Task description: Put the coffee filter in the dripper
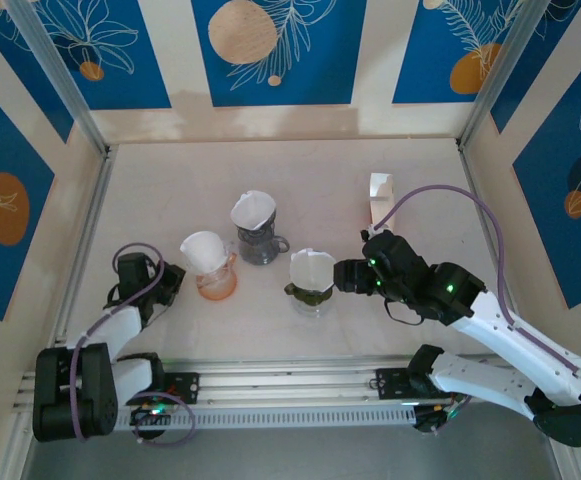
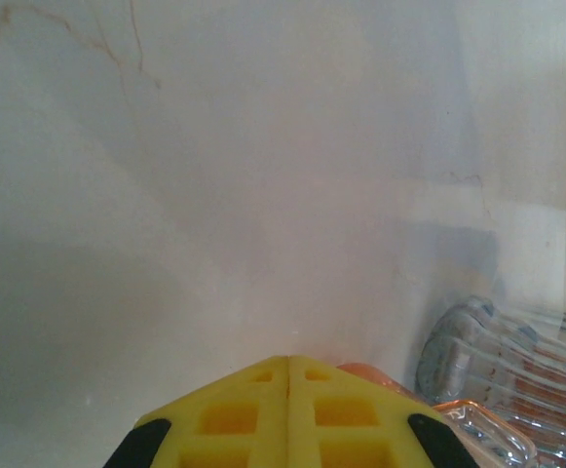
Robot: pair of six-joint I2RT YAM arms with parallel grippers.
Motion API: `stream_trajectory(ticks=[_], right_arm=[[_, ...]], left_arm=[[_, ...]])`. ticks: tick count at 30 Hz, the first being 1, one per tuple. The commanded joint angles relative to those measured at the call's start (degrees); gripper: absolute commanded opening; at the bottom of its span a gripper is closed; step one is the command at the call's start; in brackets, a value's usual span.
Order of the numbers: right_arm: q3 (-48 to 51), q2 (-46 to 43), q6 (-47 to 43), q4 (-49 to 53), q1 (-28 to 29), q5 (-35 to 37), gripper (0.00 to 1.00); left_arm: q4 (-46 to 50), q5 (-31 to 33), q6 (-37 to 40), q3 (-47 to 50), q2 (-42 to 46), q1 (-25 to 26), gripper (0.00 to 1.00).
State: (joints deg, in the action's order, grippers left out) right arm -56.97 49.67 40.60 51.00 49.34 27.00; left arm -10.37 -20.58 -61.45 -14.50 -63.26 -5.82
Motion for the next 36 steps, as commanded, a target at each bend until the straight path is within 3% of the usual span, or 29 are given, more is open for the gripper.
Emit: stream_trajectory(ticks=[1, 18, 29, 36], right_arm=[[0.9, -0.4, 0.4, -0.7, -0.4, -0.3, 0.73], [1.5, -0.4, 0.5, -0.6, -0.4, -0.1, 0.73], [2.5, 0.1, 1.2, -1.6, -0.4, -0.2, 0.73], [2.2, 0.0, 1.3, -1.1, -0.4, 0.2, 0.73]], left_arm=[[-6.1, -3.5, -2.3, 1.2, -1.5, 0.5, 0.00], [-14.3, -3.0, -4.4, 2.8, -7.6, 8.3, 0.00], [-16.1, 2.1, -7.6, 1.6, -8.8, 19.7, 0.00], [-14.8, 3.8, -7.7, 0.4, -9.3, 23.1, 0.00]])
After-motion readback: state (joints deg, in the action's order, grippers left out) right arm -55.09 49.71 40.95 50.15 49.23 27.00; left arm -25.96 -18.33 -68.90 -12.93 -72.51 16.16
